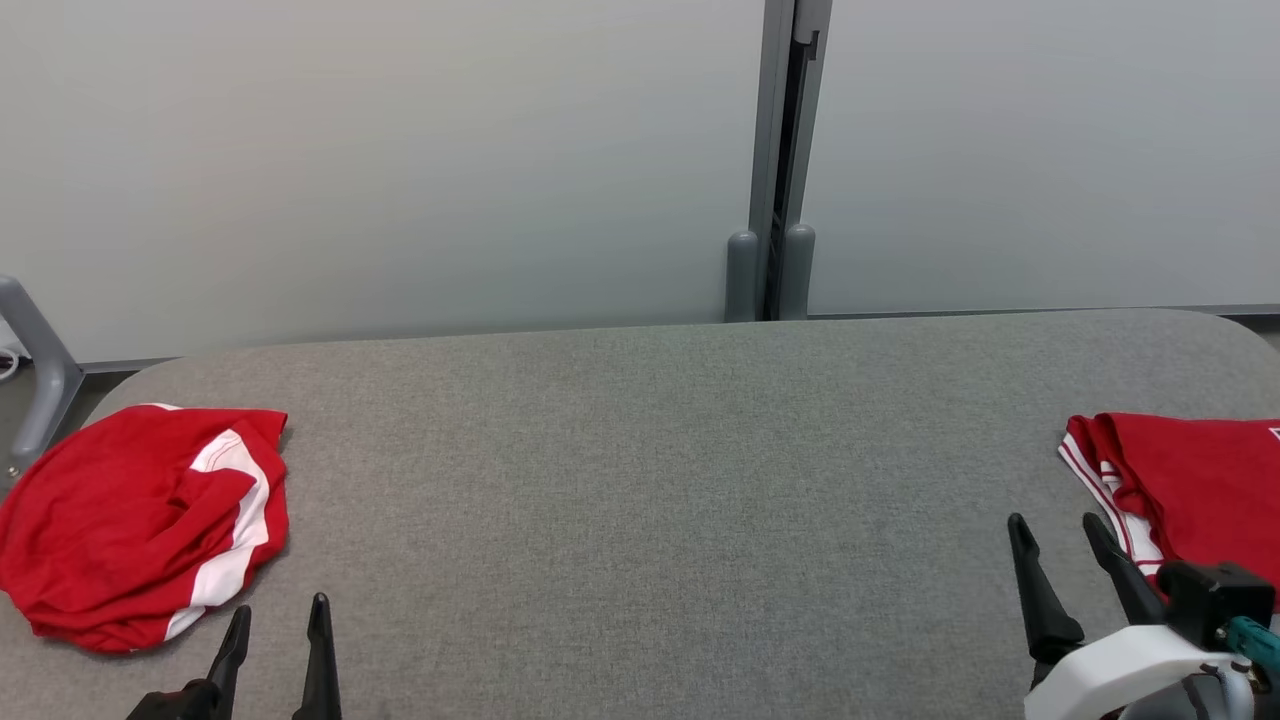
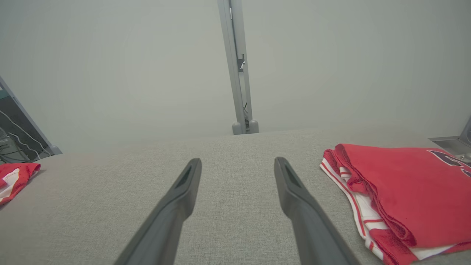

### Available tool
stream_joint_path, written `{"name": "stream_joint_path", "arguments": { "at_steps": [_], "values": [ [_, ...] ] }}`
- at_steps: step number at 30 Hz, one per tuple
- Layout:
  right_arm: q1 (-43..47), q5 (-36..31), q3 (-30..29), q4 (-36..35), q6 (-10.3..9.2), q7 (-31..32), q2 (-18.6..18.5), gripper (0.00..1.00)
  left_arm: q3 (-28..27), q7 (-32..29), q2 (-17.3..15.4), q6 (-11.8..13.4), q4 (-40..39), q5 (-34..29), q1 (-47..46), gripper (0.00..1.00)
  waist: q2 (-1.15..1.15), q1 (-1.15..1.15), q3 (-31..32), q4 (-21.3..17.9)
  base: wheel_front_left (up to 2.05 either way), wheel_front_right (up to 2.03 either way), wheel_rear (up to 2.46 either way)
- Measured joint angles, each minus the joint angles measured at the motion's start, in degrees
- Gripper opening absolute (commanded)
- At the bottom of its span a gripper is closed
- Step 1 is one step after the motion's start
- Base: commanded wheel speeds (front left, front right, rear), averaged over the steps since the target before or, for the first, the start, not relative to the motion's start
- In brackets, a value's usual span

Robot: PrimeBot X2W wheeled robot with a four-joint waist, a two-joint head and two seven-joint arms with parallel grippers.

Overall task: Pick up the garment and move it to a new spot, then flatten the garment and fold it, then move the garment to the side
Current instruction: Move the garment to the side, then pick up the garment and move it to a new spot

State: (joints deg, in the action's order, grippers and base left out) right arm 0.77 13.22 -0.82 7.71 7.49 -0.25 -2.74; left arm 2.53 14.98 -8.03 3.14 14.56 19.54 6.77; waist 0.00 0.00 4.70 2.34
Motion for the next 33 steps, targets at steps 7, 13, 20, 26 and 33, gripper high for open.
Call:
{"name": "stream_joint_path", "arguments": {
  "at_steps": [7, 13, 20, 26, 33],
  "values": [
    [1.3, -2.67, -1.69, 1.21, 0.0, -0.82, -0.03, 1.0, -0.51, 0.01, 0.44, -0.8, 0.34, -0.59, 1.58, 1.0, 0.0, 0.0, 1.34, 0.19, 0.0, 0.0, 0.0],
    [1.28, -2.77, -2.4, 0.93, 0.0, -0.83, -0.03, 1.0, -0.91, 0.01, 0.53, -0.99, -0.23, -0.98, 2.15, 1.0, 0.0, 0.0, 1.07, 0.21, 0.0, 0.0, 0.0],
    [1.29, -3.1, -2.52, 0.9, 0.0, -0.47, -0.03, 1.0, -0.66, 0.01, 0.87, -1.33, -0.89, -1.32, 2.02, 1.0, 0.0, 0.0, 0.44, 0.77, 0.0, 0.0, 0.0],
    [1.27, -3.39, -1.67, 1.31, 0.0, -0.46, -0.03, 1.0, -0.56, 0.01, 1.0, -1.56, -1.08, -1.41, 1.81, 1.0, 0.0, 0.0, 0.11, 0.84, 0.0, 0.0, 0.0],
    [1.17, -3.33, -0.82, 2.0, 0.0, -0.54, -0.03, 1.0, -0.65, 0.01, 0.97, -1.56, -1.27, -1.45, 1.49, 1.0, 0.0, 0.0, 0.25, 1.13, 0.0, 0.0, 0.0]
  ]
}}
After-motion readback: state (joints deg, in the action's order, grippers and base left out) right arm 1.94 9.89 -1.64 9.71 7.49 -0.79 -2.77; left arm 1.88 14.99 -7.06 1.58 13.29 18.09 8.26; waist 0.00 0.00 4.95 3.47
